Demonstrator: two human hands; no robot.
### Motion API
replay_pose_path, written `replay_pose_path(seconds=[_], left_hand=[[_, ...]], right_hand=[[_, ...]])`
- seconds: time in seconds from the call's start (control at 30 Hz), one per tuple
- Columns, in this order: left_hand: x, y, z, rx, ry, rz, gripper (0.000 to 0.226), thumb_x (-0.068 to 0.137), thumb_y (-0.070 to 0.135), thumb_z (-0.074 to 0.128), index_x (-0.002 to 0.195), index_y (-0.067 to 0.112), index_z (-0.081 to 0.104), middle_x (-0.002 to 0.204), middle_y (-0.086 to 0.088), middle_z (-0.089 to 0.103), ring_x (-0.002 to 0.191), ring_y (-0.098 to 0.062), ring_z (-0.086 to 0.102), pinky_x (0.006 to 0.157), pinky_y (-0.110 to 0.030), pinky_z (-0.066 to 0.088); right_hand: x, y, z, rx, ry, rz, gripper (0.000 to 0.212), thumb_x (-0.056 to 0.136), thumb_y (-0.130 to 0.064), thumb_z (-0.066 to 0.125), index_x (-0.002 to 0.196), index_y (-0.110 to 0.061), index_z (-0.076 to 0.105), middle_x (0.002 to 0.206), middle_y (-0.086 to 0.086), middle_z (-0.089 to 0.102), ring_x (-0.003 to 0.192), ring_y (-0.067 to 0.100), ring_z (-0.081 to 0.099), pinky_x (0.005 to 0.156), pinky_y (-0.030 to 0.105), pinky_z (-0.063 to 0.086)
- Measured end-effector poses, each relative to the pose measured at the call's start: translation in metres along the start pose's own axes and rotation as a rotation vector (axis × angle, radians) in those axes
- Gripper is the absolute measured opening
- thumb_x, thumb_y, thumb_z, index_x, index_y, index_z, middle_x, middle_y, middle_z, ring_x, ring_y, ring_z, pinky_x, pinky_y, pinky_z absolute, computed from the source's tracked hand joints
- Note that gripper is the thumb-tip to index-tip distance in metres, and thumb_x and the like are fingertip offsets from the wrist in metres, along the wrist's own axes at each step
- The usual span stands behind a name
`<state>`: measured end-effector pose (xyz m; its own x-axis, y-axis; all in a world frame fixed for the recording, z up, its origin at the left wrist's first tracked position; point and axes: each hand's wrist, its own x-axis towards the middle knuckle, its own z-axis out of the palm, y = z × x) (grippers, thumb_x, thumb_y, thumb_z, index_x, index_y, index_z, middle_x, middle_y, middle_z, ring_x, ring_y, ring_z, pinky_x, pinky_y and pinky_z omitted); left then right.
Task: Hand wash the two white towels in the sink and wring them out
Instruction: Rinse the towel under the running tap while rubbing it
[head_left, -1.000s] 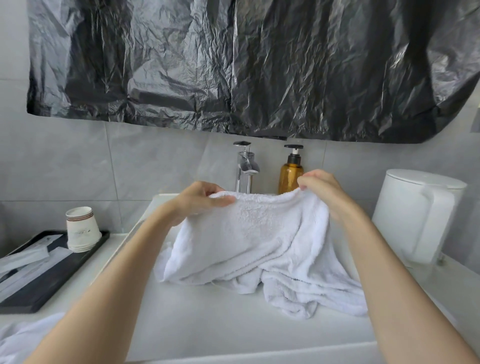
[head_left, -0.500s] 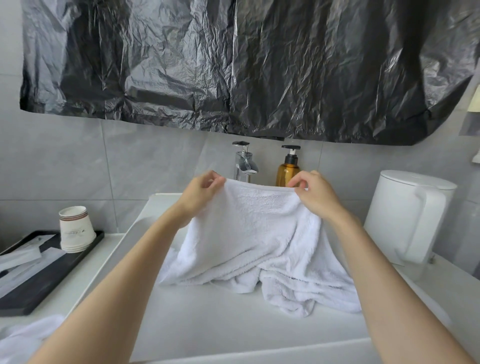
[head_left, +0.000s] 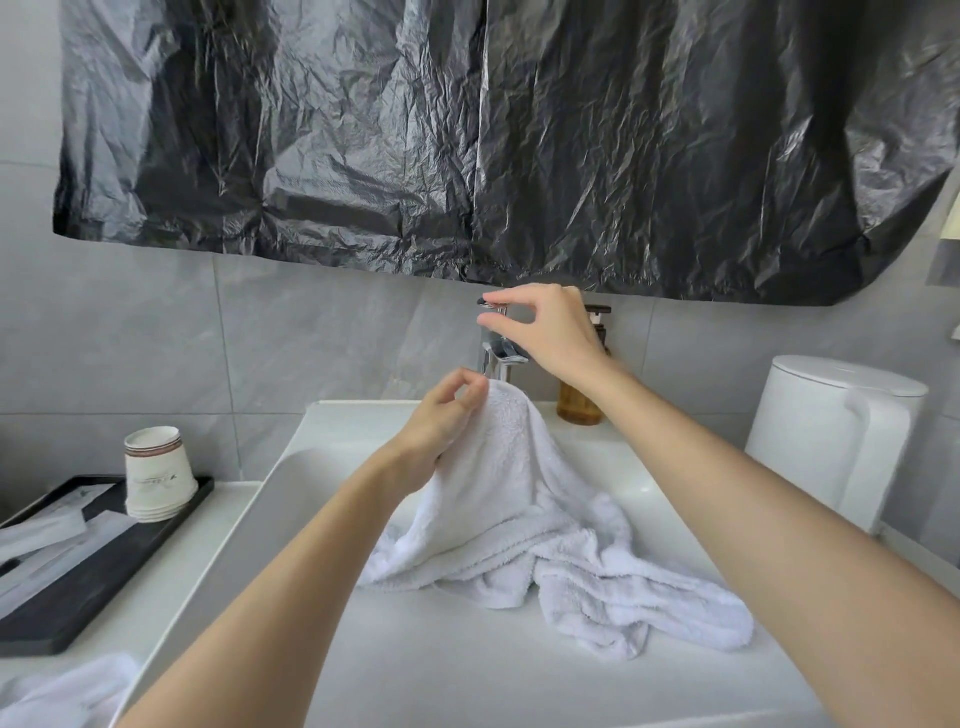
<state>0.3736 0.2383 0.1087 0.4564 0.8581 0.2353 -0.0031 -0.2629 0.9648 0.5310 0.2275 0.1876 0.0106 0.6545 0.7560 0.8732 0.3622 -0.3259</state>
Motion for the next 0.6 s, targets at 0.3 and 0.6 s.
replay_pose_path(seconds=[0.3,0.6], left_hand=[[0.001,0.001,0.005,-0.095,0.042,-0.008,0.023,0.100,0.037,0.051,0.080,0.026,0.054,0.079,0.005,0.053,0.078,-0.015,0.047,0.060,-0.026,0.033],[0.000,0.003,0.006,-0.136,0.042,-0.020,0.020,0.100,0.037,0.051,0.083,0.026,0.054,0.079,0.007,0.054,0.074,-0.011,0.049,0.058,-0.023,0.035]], right_hand=[[0.008,0.007,0.011,-0.129,0.099,-0.157,0.023,0.093,-0.034,0.061,0.102,-0.019,0.076,0.091,0.005,0.075,0.081,0.025,0.068,0.074,0.039,0.052],[0.016,-0.004,0.010,-0.115,0.137,-0.072,0.023,0.096,-0.028,0.058,0.090,-0.014,0.075,0.062,0.010,0.062,0.061,0.030,0.041,0.060,0.032,0.038]])
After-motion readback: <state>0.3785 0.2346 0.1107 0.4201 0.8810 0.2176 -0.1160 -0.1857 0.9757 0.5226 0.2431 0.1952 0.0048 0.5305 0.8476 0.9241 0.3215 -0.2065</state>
